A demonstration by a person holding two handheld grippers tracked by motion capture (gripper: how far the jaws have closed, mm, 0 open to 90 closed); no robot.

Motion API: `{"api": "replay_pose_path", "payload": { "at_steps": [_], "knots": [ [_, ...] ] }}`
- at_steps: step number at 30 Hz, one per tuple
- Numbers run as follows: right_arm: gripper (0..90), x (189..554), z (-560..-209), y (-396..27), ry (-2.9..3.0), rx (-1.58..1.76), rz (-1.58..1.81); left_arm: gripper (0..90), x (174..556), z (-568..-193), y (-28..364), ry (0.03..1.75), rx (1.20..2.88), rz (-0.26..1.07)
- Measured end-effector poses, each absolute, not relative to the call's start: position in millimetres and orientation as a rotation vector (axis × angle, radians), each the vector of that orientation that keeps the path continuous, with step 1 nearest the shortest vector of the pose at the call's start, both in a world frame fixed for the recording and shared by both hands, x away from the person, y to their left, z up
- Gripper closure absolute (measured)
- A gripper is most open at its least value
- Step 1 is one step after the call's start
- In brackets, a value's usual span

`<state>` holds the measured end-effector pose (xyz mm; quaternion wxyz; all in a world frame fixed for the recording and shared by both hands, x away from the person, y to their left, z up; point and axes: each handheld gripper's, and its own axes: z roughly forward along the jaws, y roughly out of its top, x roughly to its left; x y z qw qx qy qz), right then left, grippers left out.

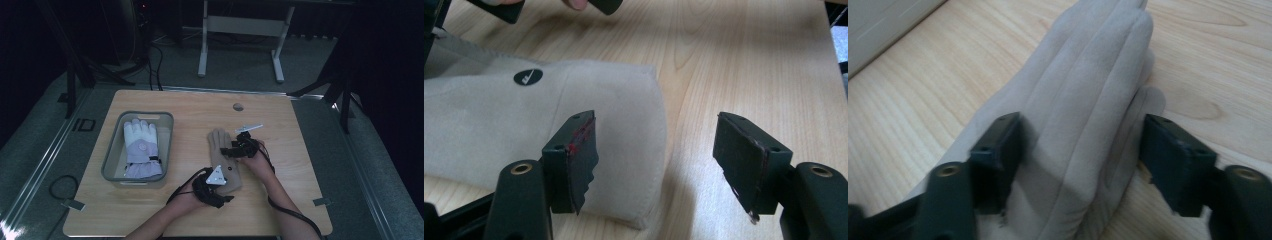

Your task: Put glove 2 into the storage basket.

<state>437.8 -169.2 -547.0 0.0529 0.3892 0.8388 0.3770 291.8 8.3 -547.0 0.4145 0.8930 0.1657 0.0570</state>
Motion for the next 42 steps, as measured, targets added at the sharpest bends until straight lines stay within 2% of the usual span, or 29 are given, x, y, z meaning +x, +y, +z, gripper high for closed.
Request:
{"api": "replay_pose_path", "payload": {
  "at_steps": [4,7,12,15,25,28,32,42],
  "knots": [
    [59.3,436,-546,-170,2.581,1.159,1.166,35.3,293,-549,7,0.42,2.272,0.16],
    [64.4,433,-545,-168,2.581,1.141,1.153,36.6,294,-551,6,0.418,2.286,0.166],
    [67.3,431,-543,-165,2.567,1.138,1.121,37.4,294,-552,5,0.393,2.317,0.183],
    [69.1,429,-543,-163,2.549,1.123,1.11,41.3,294,-552,3,0.381,2.35,0.225],
    [70.1,425,-539,-157,2.539,1.052,1.049,63.7,294,-549,-3,0.393,2.409,0.348],
    [70.6,425,-538,-156,2.535,1.061,1.049,76.1,297,-547,-3,0.411,2.419,0.36],
    [71.1,425,-536,-157,2.526,1.078,1.071,80.0,300,-545,-2,0.433,2.417,0.336],
    [71.2,422,-520,-157,2.502,1.063,1.124,81.3,297,-534,3,0.447,2.42,0.342]
  ]
}}
